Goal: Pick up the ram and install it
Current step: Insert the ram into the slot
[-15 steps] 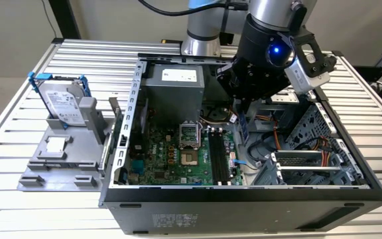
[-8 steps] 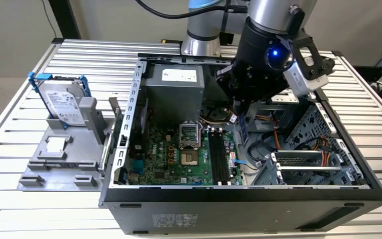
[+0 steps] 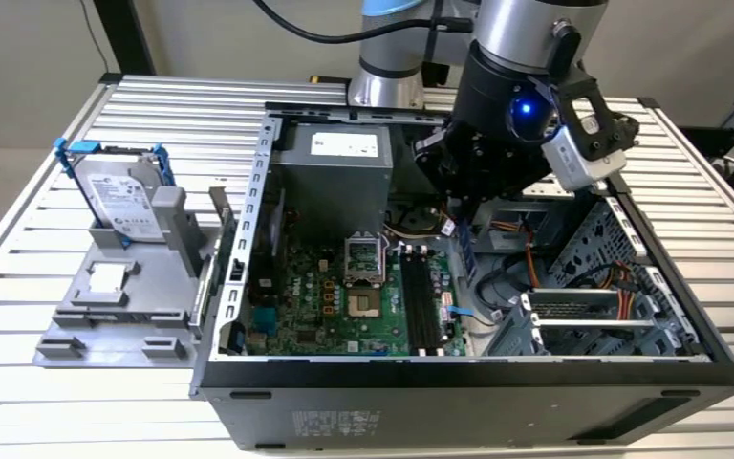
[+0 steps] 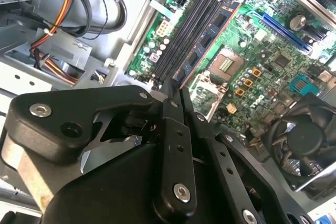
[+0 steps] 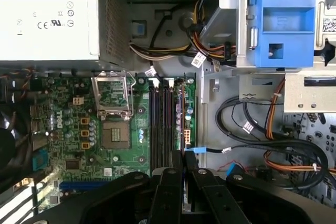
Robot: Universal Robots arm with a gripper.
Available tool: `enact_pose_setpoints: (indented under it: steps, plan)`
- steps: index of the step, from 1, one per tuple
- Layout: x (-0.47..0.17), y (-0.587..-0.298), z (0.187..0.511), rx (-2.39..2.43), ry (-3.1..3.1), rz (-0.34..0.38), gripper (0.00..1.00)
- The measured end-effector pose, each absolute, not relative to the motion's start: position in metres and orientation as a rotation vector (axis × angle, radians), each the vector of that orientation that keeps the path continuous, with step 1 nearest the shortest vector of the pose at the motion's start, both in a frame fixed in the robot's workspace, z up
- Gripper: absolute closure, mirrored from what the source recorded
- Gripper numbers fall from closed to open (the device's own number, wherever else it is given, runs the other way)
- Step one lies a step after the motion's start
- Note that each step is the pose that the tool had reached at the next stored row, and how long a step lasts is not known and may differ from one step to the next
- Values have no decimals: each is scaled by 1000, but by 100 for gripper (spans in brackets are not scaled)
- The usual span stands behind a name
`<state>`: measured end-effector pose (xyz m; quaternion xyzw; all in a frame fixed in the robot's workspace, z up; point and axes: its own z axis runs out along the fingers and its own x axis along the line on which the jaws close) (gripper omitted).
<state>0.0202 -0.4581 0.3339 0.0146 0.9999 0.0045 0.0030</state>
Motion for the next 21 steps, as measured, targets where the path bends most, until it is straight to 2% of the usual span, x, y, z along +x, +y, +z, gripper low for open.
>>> enact_pose_setpoints:
  steps: [21]
  plan:
    - [20,-458,327,46,3135,13,100]
